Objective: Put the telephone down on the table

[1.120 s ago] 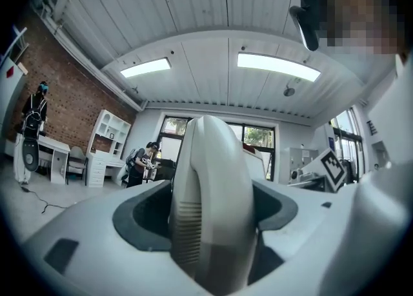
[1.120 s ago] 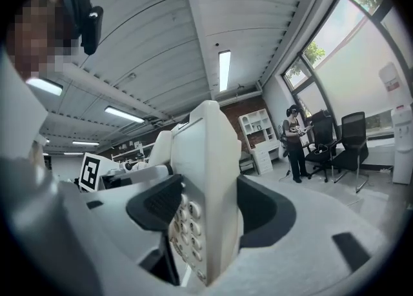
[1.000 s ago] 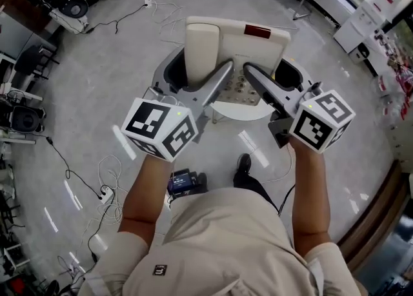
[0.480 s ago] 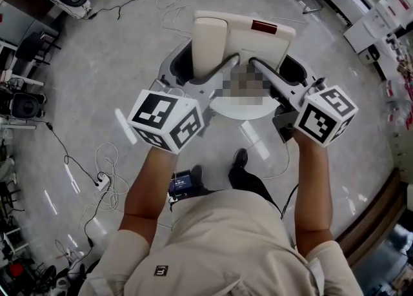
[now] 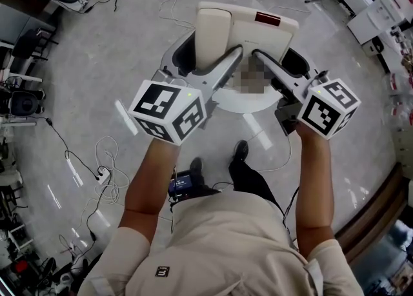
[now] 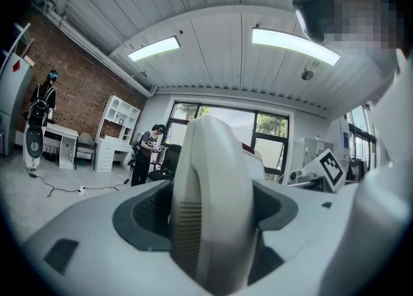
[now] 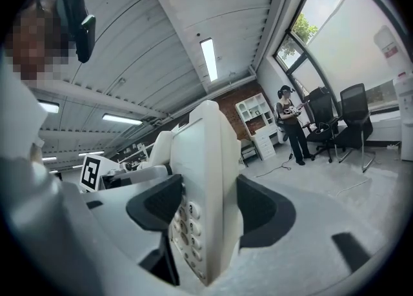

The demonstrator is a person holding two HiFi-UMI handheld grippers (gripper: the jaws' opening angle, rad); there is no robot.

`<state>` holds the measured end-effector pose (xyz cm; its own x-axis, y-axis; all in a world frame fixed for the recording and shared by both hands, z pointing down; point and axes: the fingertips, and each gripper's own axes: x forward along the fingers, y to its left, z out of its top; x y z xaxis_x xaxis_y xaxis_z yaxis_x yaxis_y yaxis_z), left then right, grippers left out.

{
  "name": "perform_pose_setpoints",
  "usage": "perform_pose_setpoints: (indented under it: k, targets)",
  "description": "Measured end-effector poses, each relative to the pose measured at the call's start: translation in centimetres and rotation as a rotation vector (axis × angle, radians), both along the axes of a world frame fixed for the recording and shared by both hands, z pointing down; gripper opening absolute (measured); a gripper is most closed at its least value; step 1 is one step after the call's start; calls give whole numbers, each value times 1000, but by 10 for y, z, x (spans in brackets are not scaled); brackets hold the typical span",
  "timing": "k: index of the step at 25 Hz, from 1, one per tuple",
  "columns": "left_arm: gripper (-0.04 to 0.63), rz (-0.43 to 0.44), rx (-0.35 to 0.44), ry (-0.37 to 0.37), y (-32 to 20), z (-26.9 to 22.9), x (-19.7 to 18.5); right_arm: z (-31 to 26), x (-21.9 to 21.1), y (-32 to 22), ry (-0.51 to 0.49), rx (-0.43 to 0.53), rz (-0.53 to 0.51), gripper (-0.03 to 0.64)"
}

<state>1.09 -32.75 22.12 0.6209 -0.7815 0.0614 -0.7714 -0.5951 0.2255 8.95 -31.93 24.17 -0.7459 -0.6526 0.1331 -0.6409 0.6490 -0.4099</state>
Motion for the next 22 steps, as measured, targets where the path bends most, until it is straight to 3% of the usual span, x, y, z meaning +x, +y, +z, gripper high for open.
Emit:
perform_pose_setpoints:
  k: [22]
  targets:
    - [353,-3,-111,-32,-35,84,9,83,10,-33,-39,-89,15,256]
